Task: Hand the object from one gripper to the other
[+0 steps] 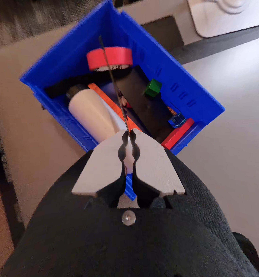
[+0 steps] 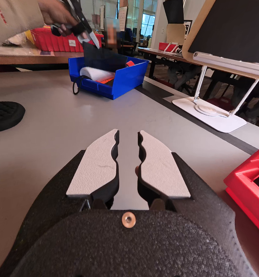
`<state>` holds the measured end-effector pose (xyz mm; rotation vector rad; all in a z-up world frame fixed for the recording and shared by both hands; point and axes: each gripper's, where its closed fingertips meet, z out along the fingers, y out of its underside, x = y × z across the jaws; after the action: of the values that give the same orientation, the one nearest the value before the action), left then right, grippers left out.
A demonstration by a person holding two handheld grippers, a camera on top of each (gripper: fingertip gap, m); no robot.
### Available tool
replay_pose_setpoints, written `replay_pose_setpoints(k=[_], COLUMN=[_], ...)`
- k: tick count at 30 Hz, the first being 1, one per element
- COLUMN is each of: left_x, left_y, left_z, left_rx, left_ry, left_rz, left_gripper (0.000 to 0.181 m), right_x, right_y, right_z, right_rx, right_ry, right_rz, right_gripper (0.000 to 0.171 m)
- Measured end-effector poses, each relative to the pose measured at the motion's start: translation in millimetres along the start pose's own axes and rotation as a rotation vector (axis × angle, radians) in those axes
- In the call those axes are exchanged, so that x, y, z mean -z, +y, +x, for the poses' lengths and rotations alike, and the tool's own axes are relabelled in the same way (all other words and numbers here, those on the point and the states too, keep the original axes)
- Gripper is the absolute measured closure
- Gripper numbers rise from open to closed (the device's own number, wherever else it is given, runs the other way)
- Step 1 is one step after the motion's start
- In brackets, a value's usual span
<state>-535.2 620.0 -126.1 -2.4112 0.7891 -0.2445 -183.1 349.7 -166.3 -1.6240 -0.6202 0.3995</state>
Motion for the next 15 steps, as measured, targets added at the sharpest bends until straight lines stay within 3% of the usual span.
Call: replay_pose_setpoints(k=[1,6,9,12,15], left_x=[11,56,75,102,146], left_y=[-3,-14,-21,-35,-53], left_z=[-1,12,45,110,197], left_rx=[-0.014,-0.104,-0.151,-0.213,-0.262], left_ry=[-0.008,-0.003,0.089,0.299,0.634], left_rz=[0.036,0.198,0.325,0.518,0.805], left_gripper=[0.179,0.179,0.179,0.180,0.178], right_x=[-1,-12,-26,-44,-66], right_y=[-3,-21,-36,-59,-98], right_z=[0,-11,-25,-40,-52], right_rx=[0.000,-0.009,-0.007,-0.016,-0.066], right_ry=[0.000,-0.046,-0.092,-0.154,-0.237], right_rz=[0.005,0.024,0.049,0.092,0.164], right_gripper=[0.148,0.148,0.148,0.146,0.132])
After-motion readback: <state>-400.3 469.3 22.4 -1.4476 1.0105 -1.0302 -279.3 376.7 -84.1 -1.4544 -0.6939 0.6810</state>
